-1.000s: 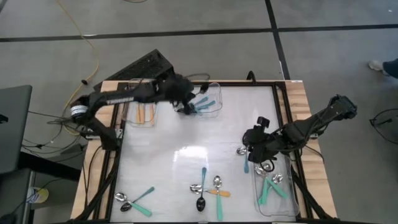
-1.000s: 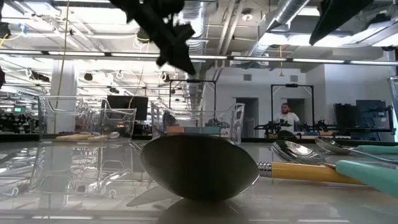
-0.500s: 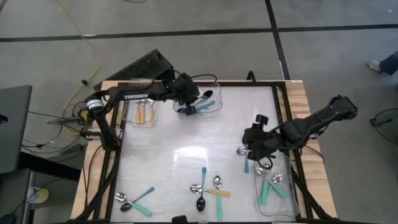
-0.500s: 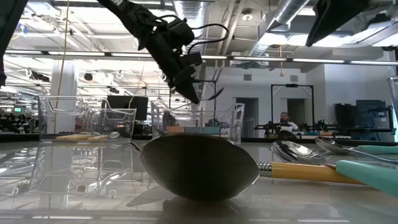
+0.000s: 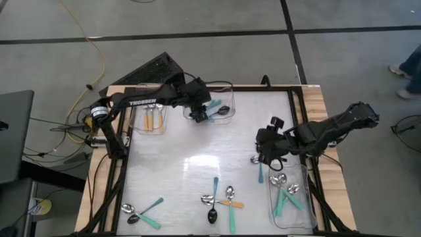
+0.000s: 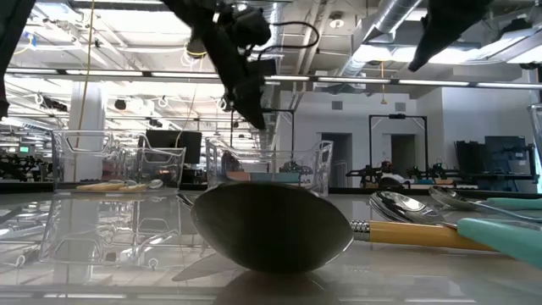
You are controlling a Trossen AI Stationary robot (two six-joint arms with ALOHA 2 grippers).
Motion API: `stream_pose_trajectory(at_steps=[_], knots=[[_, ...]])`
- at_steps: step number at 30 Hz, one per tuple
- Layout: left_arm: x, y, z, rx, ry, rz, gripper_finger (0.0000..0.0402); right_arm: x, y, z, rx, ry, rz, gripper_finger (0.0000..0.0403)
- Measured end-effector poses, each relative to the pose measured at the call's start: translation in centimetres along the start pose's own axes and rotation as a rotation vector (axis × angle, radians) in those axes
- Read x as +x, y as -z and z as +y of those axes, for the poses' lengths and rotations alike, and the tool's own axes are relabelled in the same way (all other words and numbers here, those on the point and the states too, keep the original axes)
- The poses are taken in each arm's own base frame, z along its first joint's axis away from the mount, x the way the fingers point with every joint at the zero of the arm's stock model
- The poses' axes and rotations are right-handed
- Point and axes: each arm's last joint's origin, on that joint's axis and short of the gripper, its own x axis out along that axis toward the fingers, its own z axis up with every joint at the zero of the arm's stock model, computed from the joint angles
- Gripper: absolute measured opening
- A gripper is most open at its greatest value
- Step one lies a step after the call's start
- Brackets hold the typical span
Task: Sort silverware by color (type)
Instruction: Put the green spoon into the bottom transparent bin
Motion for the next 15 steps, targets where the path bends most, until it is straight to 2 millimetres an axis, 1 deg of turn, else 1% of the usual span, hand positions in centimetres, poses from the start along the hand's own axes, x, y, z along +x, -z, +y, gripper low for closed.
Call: stream_pose_trajectory(at_steps=[4, 6, 8, 9, 11, 13, 15], knots=[[-2.9, -1.3, -1.0, -0.035, 0.093, 0.083, 0.0161, 0.3, -0.5, -0.3, 0.042, -0.033, 0.002, 0.0221], [-4.4, -1.5, -2.0, -0.032, 0.136, 0.108, 0.016, 0.5, -1.0, -0.2, 0.086, -0.067, -0.019, 0.0221], [-6.1, -1.2, -3.6, -0.002, 0.166, 0.118, 0.0155, 0.5, -1.6, -0.1, 0.16, -0.109, -0.061, 0.0221], [-6.9, -1.0, -4.5, 0.017, 0.177, 0.11, 0.0152, 0.6, -2.0, 0.1, 0.191, -0.134, -0.082, 0.0221], [-8.5, 0.1, -6.3, 0.054, 0.187, 0.109, 0.0144, 1.2, -2.7, 1.0, 0.212, -0.184, -0.11, 0.0221], [-9.9, 1.6, -8.2, 0.074, 0.179, 0.094, 0.0137, 1.6, -2.9, 2.2, 0.201, -0.25, -0.108, 0.0221], [-11.4, 3.5, -9.9, 0.073, 0.182, 0.032, 0.013, 2.6, -3.4, 4.1, 0.198, -0.312, -0.116, 0.0221]])
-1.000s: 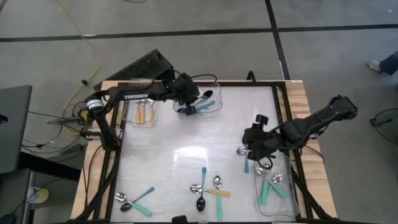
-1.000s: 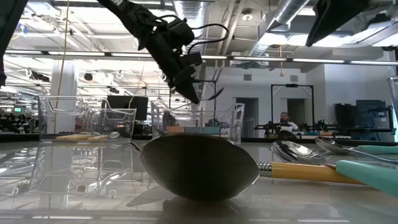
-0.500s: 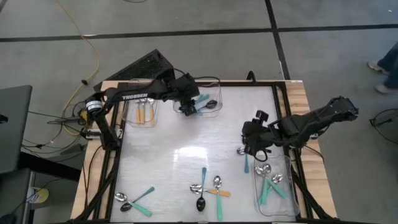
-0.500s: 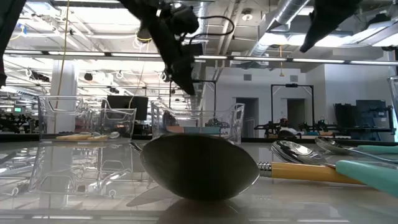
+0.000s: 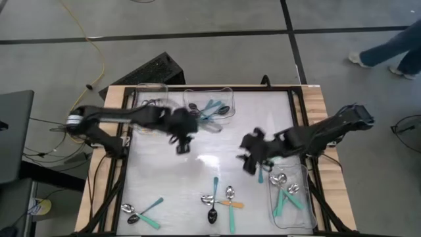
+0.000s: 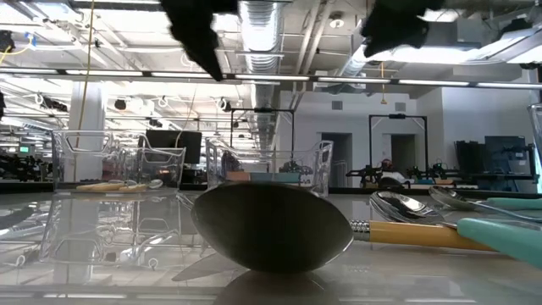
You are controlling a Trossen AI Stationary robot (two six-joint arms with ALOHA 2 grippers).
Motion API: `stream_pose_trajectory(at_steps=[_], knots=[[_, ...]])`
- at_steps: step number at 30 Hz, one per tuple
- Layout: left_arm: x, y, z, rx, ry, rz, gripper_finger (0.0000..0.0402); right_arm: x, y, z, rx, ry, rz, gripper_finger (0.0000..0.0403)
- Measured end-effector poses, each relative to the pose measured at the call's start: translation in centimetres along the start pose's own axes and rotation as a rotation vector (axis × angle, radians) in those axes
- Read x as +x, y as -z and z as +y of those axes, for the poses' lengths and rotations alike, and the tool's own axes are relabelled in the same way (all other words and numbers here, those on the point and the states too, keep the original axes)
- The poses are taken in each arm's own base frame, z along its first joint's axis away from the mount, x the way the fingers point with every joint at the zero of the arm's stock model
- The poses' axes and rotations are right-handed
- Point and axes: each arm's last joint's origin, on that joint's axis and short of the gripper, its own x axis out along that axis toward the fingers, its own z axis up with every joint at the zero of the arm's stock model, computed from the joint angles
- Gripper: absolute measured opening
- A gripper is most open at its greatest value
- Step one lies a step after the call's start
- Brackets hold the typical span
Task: Sort silverware by color (type)
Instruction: Put the green spoon into the bottom transparent bin
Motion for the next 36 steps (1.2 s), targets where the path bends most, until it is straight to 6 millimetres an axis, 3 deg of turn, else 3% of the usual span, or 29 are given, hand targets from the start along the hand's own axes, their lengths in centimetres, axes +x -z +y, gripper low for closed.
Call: stream_pose_trajectory(at_steps=[5, 9, 16, 20, 26, 30, 36], knots=[[-0.4, 5.0, -5.4, -0.047, 0.132, -0.253, 0.0119, 4.4, 2.1, 4.3, 0.055, -0.102, 0.1, 0.0221], [0.1, 8.4, -9.3, -0.089, 0.313, -0.471, 0.0118, 6.4, 4.1, 8.3, 0.165, -0.09, 0.215, 0.0221], [0.5, 12.0, -13.9, -0.104, 0.455, -0.632, 0.0118, 9.5, 7.0, 14.8, 0.263, 0.039, 0.406, 0.0221], [0.1, 13.0, -15.3, -0.082, 0.457, -0.632, 0.0118, 10.6, 7.6, 17.5, 0.26, 0.131, 0.471, 0.0221], [-0.5, 13.7, -16.1, -0.084, 0.471, -0.635, 0.0118, 11.7, 7.8, 20.7, 0.287, 0.108, 0.52, 0.0221], [-0.6, 13.8, -16.3, -0.079, 0.48, -0.636, 0.0118, 12.7, 9.0, 21.8, 0.314, 0.125, 0.551, 0.0221], [-0.9, 14.1, -16.6, -0.084, 0.502, -0.634, 0.0118, 13.7, 10.3, 21.7, 0.346, 0.185, 0.584, 0.0221]])
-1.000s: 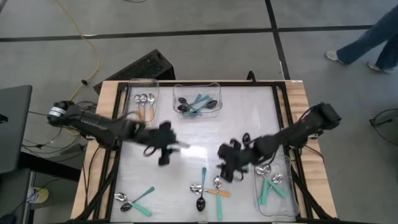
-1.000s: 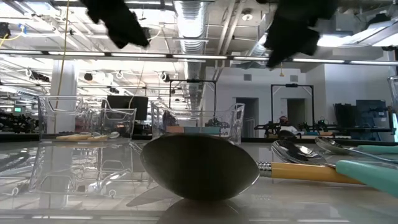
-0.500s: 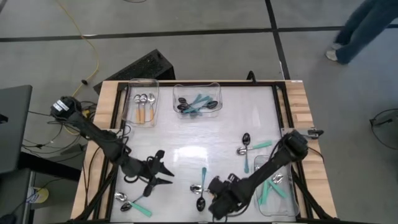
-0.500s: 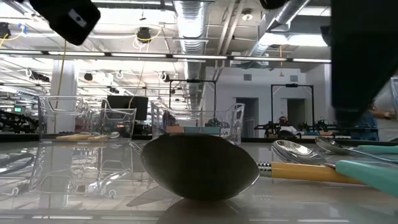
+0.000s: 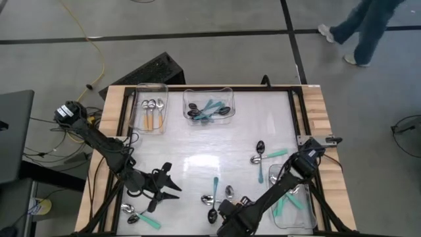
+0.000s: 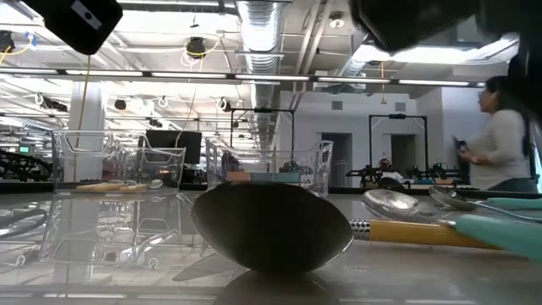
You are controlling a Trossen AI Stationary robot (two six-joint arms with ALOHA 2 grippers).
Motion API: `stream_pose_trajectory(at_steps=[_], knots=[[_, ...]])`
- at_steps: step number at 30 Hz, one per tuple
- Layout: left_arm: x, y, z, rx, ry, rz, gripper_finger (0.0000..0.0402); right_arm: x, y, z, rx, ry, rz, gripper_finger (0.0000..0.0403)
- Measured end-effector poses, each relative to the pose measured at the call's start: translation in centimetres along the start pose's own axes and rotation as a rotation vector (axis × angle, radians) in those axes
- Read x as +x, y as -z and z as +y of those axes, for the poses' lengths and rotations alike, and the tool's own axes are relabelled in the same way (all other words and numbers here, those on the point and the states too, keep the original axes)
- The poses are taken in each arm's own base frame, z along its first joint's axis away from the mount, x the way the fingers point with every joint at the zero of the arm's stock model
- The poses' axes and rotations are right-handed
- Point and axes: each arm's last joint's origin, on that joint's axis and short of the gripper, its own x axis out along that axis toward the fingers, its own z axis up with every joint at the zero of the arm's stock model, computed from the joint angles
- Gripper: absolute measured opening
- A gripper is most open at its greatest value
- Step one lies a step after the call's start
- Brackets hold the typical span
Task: Sort silverware by color (type)
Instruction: Put the green spoon into the bottom transparent bin
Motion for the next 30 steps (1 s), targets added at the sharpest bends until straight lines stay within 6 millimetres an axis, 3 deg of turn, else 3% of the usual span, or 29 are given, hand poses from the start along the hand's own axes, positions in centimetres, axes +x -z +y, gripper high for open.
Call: stream_pose_trajectory(at_steps=[12, 16, 21, 23, 26, 30], knots=[[-0.1, 0.1, -0.2, -0.015, 0.002, -0.003, 0.0118, 0.4, -1.7, -0.4, 0.013, 0.018, -0.105, 0.0211], [-0.1, 0.1, -0.3, -0.016, 0.003, -0.003, 0.0118, 1.0, -2.2, -0.9, 0.021, 0.044, -0.138, 0.0165], [-0.1, 0.1, -0.2, -0.018, 0.002, -0.002, 0.0118, 1.0, -2.7, -1.2, 0.013, 0.078, -0.172, 0.007], [-0.1, 0.1, -0.3, -0.018, 0.003, -0.002, 0.0118, 0.8, -3.0, -1.4, 0.01, 0.085, -0.186, 0.0068], [-0.1, 0.1, -0.3, -0.017, 0.003, -0.002, 0.0118, -0.1, -3.7, -1.7, 0.015, 0.103, -0.248, 0.0068], [-0.1, 0.1, -0.3, -0.012, 0.003, -0.002, 0.0118, -3.7, -4.4, -2.5, 0.008, 0.095, -0.306, 0.0068]])
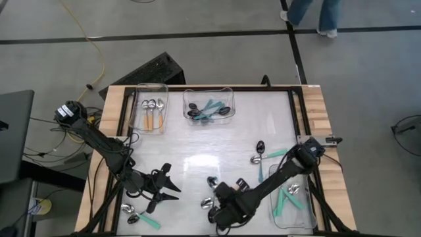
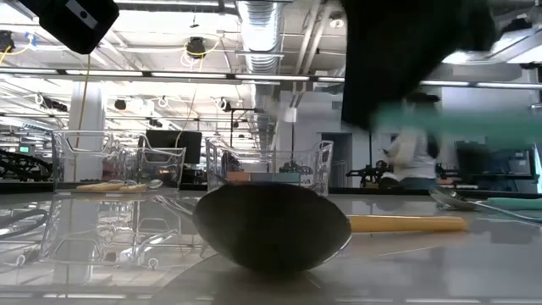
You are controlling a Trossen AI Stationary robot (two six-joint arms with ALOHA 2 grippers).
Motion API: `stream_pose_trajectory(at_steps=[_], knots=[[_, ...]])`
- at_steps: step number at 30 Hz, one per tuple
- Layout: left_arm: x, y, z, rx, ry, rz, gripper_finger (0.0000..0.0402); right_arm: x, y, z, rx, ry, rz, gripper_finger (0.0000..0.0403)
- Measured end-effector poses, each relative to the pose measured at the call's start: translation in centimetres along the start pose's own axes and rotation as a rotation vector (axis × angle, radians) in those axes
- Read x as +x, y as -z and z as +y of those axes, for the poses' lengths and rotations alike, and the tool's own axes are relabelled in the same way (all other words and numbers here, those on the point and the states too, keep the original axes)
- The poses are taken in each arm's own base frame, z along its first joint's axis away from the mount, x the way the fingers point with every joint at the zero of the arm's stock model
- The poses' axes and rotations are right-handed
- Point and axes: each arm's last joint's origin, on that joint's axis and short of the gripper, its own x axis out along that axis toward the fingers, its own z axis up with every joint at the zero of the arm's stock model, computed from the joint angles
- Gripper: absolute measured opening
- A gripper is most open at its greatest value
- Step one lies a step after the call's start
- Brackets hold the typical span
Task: Sort silverware by color (type)
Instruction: Put the green spoon into the bottom transparent bin
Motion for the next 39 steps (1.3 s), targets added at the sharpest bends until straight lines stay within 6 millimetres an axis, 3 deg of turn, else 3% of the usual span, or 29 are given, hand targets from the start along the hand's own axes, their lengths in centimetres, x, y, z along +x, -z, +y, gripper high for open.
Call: stream_pose_trajectory(at_steps=[4, 8, 12, 16, 26, 30, 33, 39], knots=[[0.0, 0.0, 0.0, -0.001, 0.003, 0.002, 0.0118, -4.4, -1.5, -1.7, -0.023, -0.03, -0.033, 0.0068], [-0.2, 0.2, -0.3, 0.005, 0.016, 0.009, 0.0118, -9.6, -1.7, -4.9, -0.042, 0.006, -0.013, 0.0072], [-0.3, 0.3, -0.5, 0.011, 0.023, 0.015, 0.0118, -13.9, -0.5, -8.3, 0.018, 0.075, 0.023, 0.0073], [-0.3, 0.4, -0.6, 0.013, 0.025, 0.015, 0.0118, -16.3, 2.0, -10.2, 0.062, 0.006, 0.028, 0.0074], [-0.3, 0.3, -0.6, 0.015, 0.0, -0.001, 0.0118, -13.4, 10.6, -16.2, 0.309, 0.252, 0.155, 0.0076], [-0.3, 0.3, -0.6, -0.007, 0.0, -0.001, 0.0118, -12.3, 11.7, -17.1, 0.348, 0.205, 0.176, 0.0078], [-0.3, 0.3, -0.6, -0.027, 0.0, -0.001, 0.0118, -11.5, 12.3, -16.6, 0.329, 0.164, 0.201, 0.0087], [-0.3, 0.3, -0.5, -0.034, -0.025, -0.016, 0.0118, -11.0, 12.2, -16.4, 0.309, 0.183, 0.194, 0.0134]])
